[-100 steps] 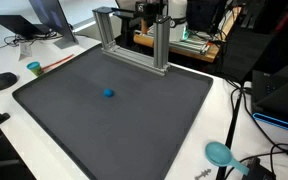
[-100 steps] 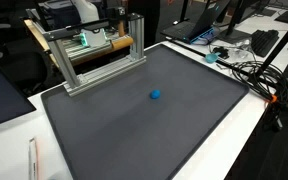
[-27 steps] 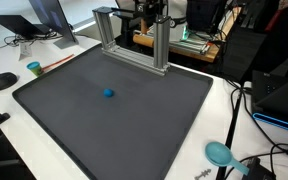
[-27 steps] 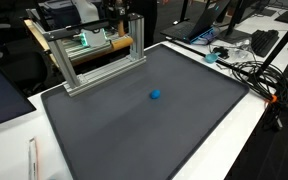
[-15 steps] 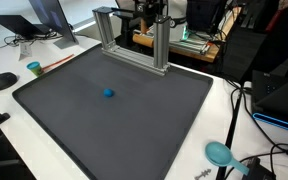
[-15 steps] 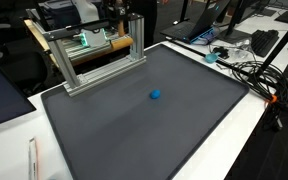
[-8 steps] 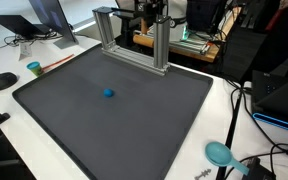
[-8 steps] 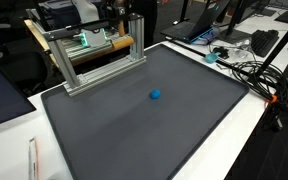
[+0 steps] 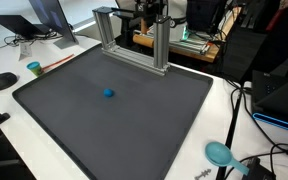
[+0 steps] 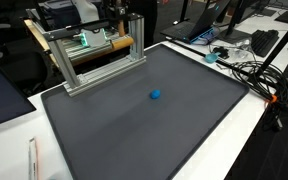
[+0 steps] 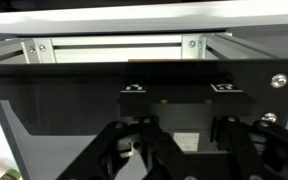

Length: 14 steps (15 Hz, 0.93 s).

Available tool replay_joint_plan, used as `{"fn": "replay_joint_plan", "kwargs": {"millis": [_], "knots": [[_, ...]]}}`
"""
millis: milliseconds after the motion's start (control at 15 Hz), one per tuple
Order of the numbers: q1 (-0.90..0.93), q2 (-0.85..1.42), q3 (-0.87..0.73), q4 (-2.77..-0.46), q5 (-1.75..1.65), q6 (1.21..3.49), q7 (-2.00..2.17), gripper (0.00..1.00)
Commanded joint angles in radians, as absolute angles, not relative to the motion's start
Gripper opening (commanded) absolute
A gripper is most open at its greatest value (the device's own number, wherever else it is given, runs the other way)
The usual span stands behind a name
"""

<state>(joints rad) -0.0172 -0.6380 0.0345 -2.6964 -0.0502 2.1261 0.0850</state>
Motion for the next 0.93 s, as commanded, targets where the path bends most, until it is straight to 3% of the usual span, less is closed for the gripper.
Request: {"fn": "replay_joint_plan", "kwargs": {"millis": [0, 867], "knots": [[-0.007, -0.641, 0.031, -2.704, -0.036, 2.124, 0.079, 0.22], [-0.051, -0.606, -0.003, -2.583, -0.087, 2.224, 0.037, 0.22]]}}
